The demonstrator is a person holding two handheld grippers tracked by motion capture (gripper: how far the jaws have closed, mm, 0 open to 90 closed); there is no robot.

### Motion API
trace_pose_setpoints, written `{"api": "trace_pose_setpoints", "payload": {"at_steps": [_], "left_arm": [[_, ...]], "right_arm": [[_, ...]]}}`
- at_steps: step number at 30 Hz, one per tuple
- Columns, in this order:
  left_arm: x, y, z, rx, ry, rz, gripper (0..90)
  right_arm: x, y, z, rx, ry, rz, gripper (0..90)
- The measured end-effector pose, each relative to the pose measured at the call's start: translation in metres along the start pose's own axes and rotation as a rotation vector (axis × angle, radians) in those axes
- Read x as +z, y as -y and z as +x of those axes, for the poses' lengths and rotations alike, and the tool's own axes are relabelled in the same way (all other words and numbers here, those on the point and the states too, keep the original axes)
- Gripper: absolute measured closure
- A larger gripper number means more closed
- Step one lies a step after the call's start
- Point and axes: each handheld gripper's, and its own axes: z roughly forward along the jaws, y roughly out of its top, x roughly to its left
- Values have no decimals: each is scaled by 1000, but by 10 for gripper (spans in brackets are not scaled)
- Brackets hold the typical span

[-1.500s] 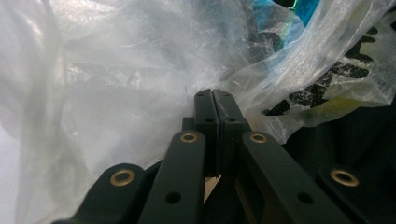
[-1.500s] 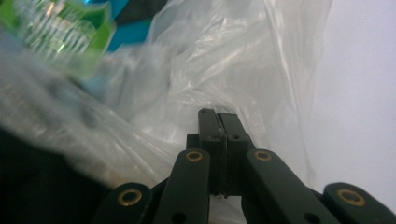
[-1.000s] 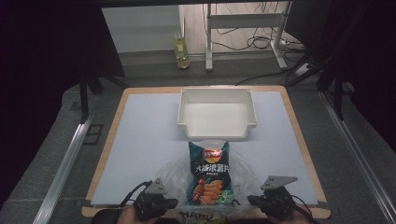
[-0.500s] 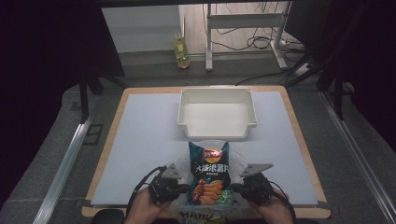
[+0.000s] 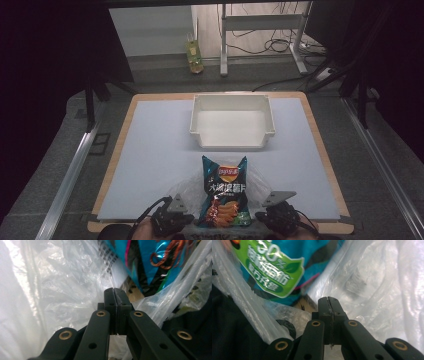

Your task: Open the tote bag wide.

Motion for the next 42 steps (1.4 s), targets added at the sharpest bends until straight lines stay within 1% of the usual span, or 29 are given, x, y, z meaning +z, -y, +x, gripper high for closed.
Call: {"api": "trace_pose_setpoints", "payload": {"at_steps": [2, 3, 4, 6, 8, 9, 10, 11, 12, 16, 17, 18, 19, 21, 22, 24, 25, 26, 27, 28, 30, 35, 38, 39, 41, 42], "left_arm": [[1, 1, 0, 7, -1, -5, 891], [1, 1, 0, 10, -1, -6, 892], [1, 0, 0, 12, 0, -6, 891], [1, -1, 1, 8, 6, -17, 892], [-1, -4, 3, 0, 12, -29, 891], [-2, -6, 4, -8, 13, -41, 891], [-3, -9, 6, -14, 19, -53, 891], [-4, -13, 8, -17, 24, -62, 890], [-5, -18, 9, -28, 33, -79, 890], [0, -36, 10, -26, 61, -101, 890], [1, -40, 10, -24, 71, -107, 890], [2, -42, 10, -24, 70, -110, 890], [2, -45, 10, -22, 66, -114, 890], [3, -49, 12, -36, 74, -130, 890], [3, -52, 13, -34, 72, -135, 890], [5, -57, 16, -36, 78, -141, 891], [6, -60, 17, -36, 69, -139, 891], [8, -63, 18, -32, 59, -135, 891], [9, -66, 20, -30, 58, -134, 891], [11, -68, 22, -38, 59, -141, 891], [15, -74, 26, -41, 52, -145, 891], [22, -90, 36, -31, 19, -152, 891], [28, -99, 42, -30, 11, -159, 891], [30, -103, 43, -30, 2, -162, 891], [33, -109, 49, -25, -22, -162, 892], [35, -111, 51, -37, -20, -171, 891]], "right_arm": [[-1, 4, -2, 7, -3, 5, 893], [-1, 6, -4, 16, -15, -5, 893], [-1, 7, -7, 35, -33, -18, 893], [-1, 7, -9, 47, -48, -26, 893], [-2, 6, -10, 49, -43, -36, 893], [-2, 4, -12, 47, -25, -39, 893], [-3, 2, -14, 53, -25, -48, 892], [-3, -1, -16, 66, -34, -60, 893], [-2, -4, -17, 69, -40, -71, 892], [5, -20, -12, 52, -83, -112, 892], [6, -25, -11, 48, -78, -121, 892], [7, -28, -10, 42, -72, -134, 892], [6, -31, -11, 45, -80, -143, 892], [6, -37, -12, 50, -100, -156, 892], [7, -40, -13, 52, -103, -158, 892], [11, -44, -13, 39, -105, -152, 892], [14, -47, -12, 37, -102, -148, 892], [16, -49, -12, 30, -84, -151, 892], [17, -51, -14, 35, -83, -156, 892], [17, -53, -17, 44, -85, -162, 892], [18, -57, -22, 52, -75, -169, 893], [25, -70, -34, 67, -53, -174, 893], [29, -79, -42, 72, -38, -175, 893], [31, -82, -44, 67, -33, -173, 892], [34, -88, -48, 66, -10, -173, 893], [35, -92, -50, 67, 4, -174, 893]]}}
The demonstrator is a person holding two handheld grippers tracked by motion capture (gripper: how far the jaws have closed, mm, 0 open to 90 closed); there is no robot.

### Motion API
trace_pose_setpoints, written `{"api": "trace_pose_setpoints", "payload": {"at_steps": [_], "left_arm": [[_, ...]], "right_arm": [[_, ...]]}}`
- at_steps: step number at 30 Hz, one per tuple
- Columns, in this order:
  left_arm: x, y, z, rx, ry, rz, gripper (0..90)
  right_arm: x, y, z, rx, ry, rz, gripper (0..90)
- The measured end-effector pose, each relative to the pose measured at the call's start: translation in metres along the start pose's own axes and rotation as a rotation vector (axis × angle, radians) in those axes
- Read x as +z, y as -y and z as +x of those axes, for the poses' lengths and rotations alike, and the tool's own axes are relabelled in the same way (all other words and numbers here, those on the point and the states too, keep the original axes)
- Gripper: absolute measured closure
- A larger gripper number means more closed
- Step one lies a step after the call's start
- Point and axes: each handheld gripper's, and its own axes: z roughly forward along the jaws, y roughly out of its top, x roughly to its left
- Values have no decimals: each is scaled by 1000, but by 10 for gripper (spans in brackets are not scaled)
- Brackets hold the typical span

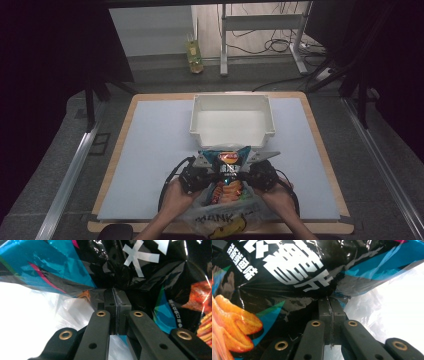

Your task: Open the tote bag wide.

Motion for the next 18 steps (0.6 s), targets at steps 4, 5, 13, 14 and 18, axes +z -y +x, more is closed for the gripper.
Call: {"api": "trace_pose_setpoints", "payload": {"at_steps": [4, 5, 13, 14, 18], "left_arm": [[2, -5, 11, -15, 0, -12, 891], [0, -5, 12, -20, 3, -20, 891], [-54, 19, 13, -31, -57, -77, 865], [-60, 24, 12, -30, -68, -80, 866], [-80, 46, 8, -29, -128, -91, 863]], "right_arm": [[4, -6, -9, 10, 9, -9, 893], [4, -7, -10, 15, 1, -10, 892], [-25, -1, -12, 13, -18, -50, 883], [-28, 0, -11, 6, -20, -49, 875], [-38, -1, -2, -4, -35, -55, 840]]}}
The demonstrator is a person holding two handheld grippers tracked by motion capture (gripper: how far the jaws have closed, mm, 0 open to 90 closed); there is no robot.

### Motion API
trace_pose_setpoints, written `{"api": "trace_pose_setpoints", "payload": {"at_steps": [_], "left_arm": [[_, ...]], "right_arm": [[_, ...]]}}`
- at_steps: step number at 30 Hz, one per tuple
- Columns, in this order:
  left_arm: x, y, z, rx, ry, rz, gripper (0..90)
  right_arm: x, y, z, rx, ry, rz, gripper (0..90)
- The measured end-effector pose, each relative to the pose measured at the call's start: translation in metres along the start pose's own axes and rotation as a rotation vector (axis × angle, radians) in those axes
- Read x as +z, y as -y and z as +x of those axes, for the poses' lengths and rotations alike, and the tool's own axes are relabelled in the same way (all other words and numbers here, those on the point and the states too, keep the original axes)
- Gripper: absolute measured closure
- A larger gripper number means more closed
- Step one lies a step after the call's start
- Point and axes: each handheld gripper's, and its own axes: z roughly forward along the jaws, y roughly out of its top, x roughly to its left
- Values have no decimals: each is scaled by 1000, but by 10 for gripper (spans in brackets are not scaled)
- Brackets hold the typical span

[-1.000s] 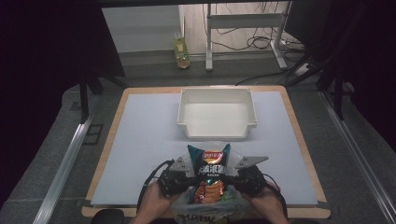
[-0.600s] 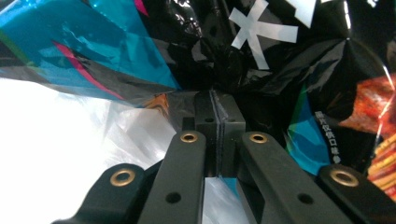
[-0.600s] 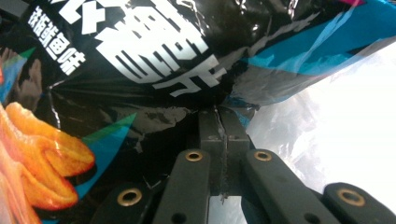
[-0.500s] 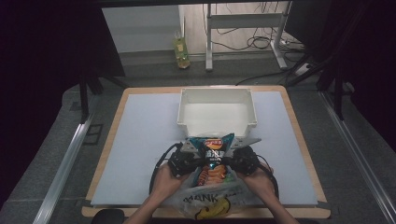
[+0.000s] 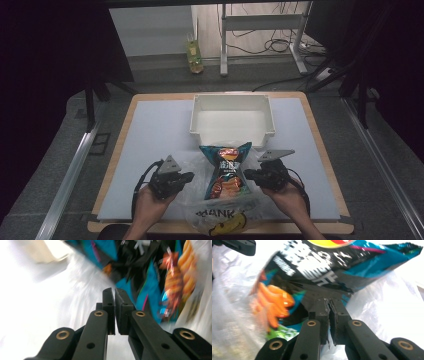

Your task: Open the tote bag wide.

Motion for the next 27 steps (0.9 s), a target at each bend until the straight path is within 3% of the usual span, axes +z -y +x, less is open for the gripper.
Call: {"api": "trace_pose_setpoints", "payload": {"at_steps": [4, 7, 9, 16, 23, 27], "left_arm": [[-10, 21, 4, -11, -18, -26, 781], [-7, 32, 4, 15, -53, 2, 661], [-4, 38, 4, 40, -72, 18, 629], [6, 43, 5, 47, -57, 35, 523], [14, 45, 8, -6, -6, 50, 398], [18, 47, 10, -8, 8, 66, 352]], "right_arm": [[-9, -7, 10, -21, -7, -13, 807], [-14, -13, 17, -29, -9, -17, 765], [-17, -16, 21, -38, -6, -21, 732], [-17, -27, 31, -51, 14, -23, 540], [-6, -36, 33, -32, 24, 0, 338], [3, -38, 32, -17, 44, -3, 256]]}}
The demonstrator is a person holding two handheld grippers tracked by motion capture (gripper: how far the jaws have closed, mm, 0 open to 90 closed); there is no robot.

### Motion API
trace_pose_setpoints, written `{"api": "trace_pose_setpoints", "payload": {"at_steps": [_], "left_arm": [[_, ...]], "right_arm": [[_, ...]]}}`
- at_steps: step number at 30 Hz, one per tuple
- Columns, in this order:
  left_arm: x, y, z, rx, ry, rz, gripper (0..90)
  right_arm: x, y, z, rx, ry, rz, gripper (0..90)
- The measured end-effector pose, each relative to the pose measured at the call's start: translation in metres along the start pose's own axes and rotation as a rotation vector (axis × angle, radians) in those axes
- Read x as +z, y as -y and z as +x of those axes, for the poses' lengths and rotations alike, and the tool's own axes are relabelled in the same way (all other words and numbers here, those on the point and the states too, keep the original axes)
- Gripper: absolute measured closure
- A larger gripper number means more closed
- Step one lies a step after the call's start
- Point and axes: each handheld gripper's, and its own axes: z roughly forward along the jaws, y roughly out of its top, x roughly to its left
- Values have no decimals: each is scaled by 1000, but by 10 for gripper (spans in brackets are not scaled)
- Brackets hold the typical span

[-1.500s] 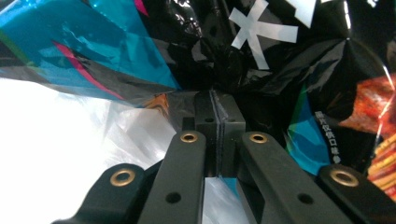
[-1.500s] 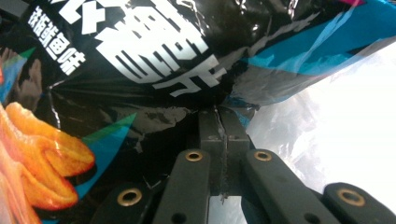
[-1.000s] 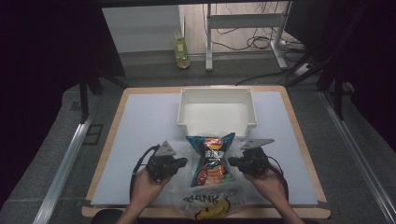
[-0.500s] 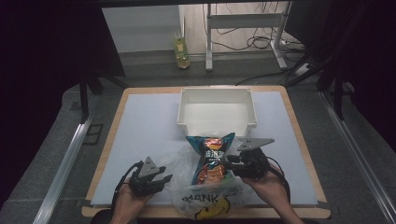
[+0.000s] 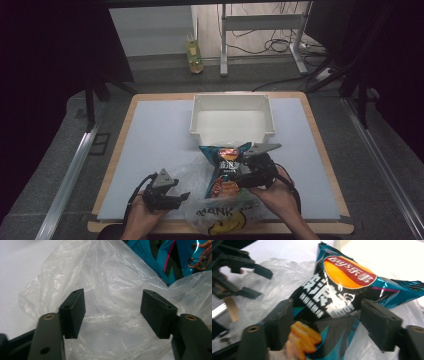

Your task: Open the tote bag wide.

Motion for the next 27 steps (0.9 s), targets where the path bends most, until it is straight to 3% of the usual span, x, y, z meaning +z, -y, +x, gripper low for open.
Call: {"api": "trace_pose_setpoints", "payload": {"at_steps": [8, 12, 15, 18, 23, 27], "left_arm": [[5, 1, 2, 5, 8, 21, 259], [8, 3, 6, -23, 29, 36, 215], [11, 4, 8, -52, 46, 33, 207], [11, 4, 7, -49, 45, 34, 204], [10, 3, 6, -32, 35, 38, 202], [5, 2, 5, -33, 19, 5, 200]], "right_arm": [[24, -2, 3, 5, 43, 0, 92], [36, -1, 3, 12, 58, 11, 85], [42, 1, 1, 12, 65, 21, 127], [46, 4, -1, 2, 61, 33, 229], [49, 9, -4, 32, 30, 28, 383], [47, 9, -5, 40, 32, 20, 499]]}}
